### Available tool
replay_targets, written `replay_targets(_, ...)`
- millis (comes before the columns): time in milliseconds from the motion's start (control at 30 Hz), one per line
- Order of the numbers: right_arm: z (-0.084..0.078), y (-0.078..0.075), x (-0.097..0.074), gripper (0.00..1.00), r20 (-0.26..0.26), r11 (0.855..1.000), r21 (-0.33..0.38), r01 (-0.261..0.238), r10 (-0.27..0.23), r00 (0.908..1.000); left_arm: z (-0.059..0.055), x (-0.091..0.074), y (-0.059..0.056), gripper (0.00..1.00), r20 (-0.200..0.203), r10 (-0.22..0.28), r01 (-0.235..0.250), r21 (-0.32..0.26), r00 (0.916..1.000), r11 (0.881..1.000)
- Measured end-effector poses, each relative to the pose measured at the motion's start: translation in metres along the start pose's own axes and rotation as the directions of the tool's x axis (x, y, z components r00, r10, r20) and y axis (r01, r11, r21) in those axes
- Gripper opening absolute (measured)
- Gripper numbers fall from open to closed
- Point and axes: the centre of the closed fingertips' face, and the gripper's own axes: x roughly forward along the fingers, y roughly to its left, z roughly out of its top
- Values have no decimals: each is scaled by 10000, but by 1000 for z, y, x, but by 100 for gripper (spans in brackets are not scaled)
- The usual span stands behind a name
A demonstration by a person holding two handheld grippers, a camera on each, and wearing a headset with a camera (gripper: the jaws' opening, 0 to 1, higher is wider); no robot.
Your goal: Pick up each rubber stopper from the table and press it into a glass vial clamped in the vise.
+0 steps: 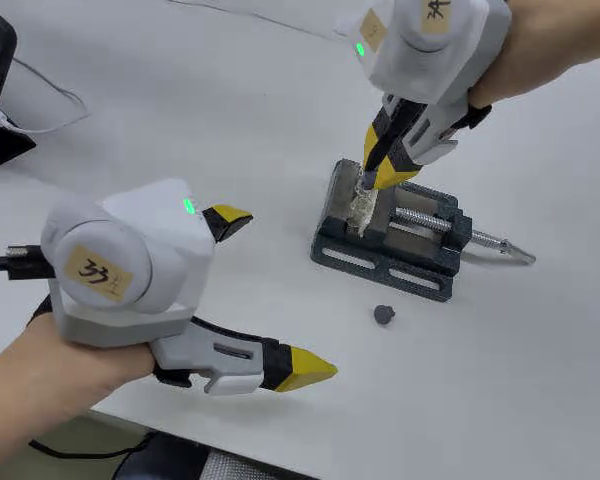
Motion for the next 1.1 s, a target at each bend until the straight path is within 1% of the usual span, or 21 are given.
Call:
replay_targets(33, 0, 0, 0, 3, -13, 9999, 141, -13, 13, 10000, 0, 0, 0, 98, -4, 3, -3, 22, 10000, 10000)
replay_targets(67, 1, -1, 0, 3, -24, 10000, 77, -24, 24, 10000, 0, 1, 0, 98, -2, -10, 10, 23, 10000, 10000)
replay_targets(133, 2, 0, 0, 3, -96, 9996, 291, -10, 13, 10000, 1, 1, 0, 98, 18, -14, 14, 44, 10000, 10000)
replay_targets(167, 2, 0, 0, 3, -129, 9996, 288, 6, -2, 9999, 1, 1, 0, 98, 31, -7, 7, 44, 10000, 10000)
replay_targets(233, 0, 0, 0, 3, -199, 9989, 477, 52, -42, 9998, 2, 1, 0, 98, 45, -16, 16, 10, 10000, 10000)
replay_targets(367, -1, 0, 0, 3, -183, 9960, 884, 91, -75, 9998, 2, 1, 0, 98, 34, -8, 8, 34, 10000, 10000)
replay_targets(433, -1, -1, 0, 4, -169, 9956, 934, 75, -60, 9998, 2, 1, 0, 98, 27, -16, 16, 15, 10000, 10000)
replay_targets(533, 0, 0, 0, 4, -165, 9958, 907, 84, -69, 9998, 2, 1, -1, 98, 22, -19, 19, 21, 10000, 10000)
replay_targets(667, -1, 0, 0, 5, -139, 9990, 445, 81, -75, 9999, 1, 1, 0, 98, -6, -17, 17, 12, 10000, 10000)
replay_targets(767, -1, 1, 0, 5, -119, 9995, 310, 113, -109, 9999, 1, 0, 0, 98, -20, -11, 11, 13, 10000, 10000)
replay_targets(900, -1, -2, 0, 6, -102, 9996, 245, 130, -128, 9999, 1, 1, 0, 98, -23, -3, 3, -9, 10000, 10000)
replay_targets(1000, -1, -1, 0, 6, -116, 9999, 35, 159, -159, 9998, 1, 1, 0, 98, -17, -21, 21, -16, 10000, 10000)
replay_targets(1100, 0, 3, 0, 7, -81, 9998, 129, 181, -180, 9998, 1, 2, -1, 98, -24, -44, 44, -12, 10000, 10000)
